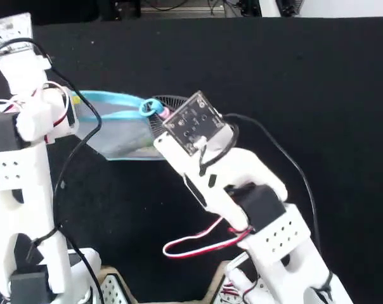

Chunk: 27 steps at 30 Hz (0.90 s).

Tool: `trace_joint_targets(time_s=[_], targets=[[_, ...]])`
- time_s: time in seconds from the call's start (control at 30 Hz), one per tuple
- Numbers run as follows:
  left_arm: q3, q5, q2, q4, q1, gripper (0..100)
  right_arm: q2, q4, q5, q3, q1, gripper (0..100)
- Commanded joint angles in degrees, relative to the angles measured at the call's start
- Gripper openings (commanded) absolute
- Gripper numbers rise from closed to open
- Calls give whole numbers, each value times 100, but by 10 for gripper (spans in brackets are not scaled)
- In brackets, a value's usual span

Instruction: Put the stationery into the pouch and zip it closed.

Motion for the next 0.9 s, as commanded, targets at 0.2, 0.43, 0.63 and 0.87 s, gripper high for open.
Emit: trace_joint_targets(time_s=[0.2, 0.43, 0.63, 0.87], targets=[[-1200, -79, -580, 387, 22, 148, 277, -26, 44, -567, -79, 10], [-1182, -79, -1327, 387, 22, 148, 277, -26, 53, -567, -62, 10], [-277, -62, -1389, -88, 22, 152, 57, 396, 44, -1103, 53, 10], [391, -35, -1468, -703, 22, 152, 22, 695, 53, -1200, 62, 10]])
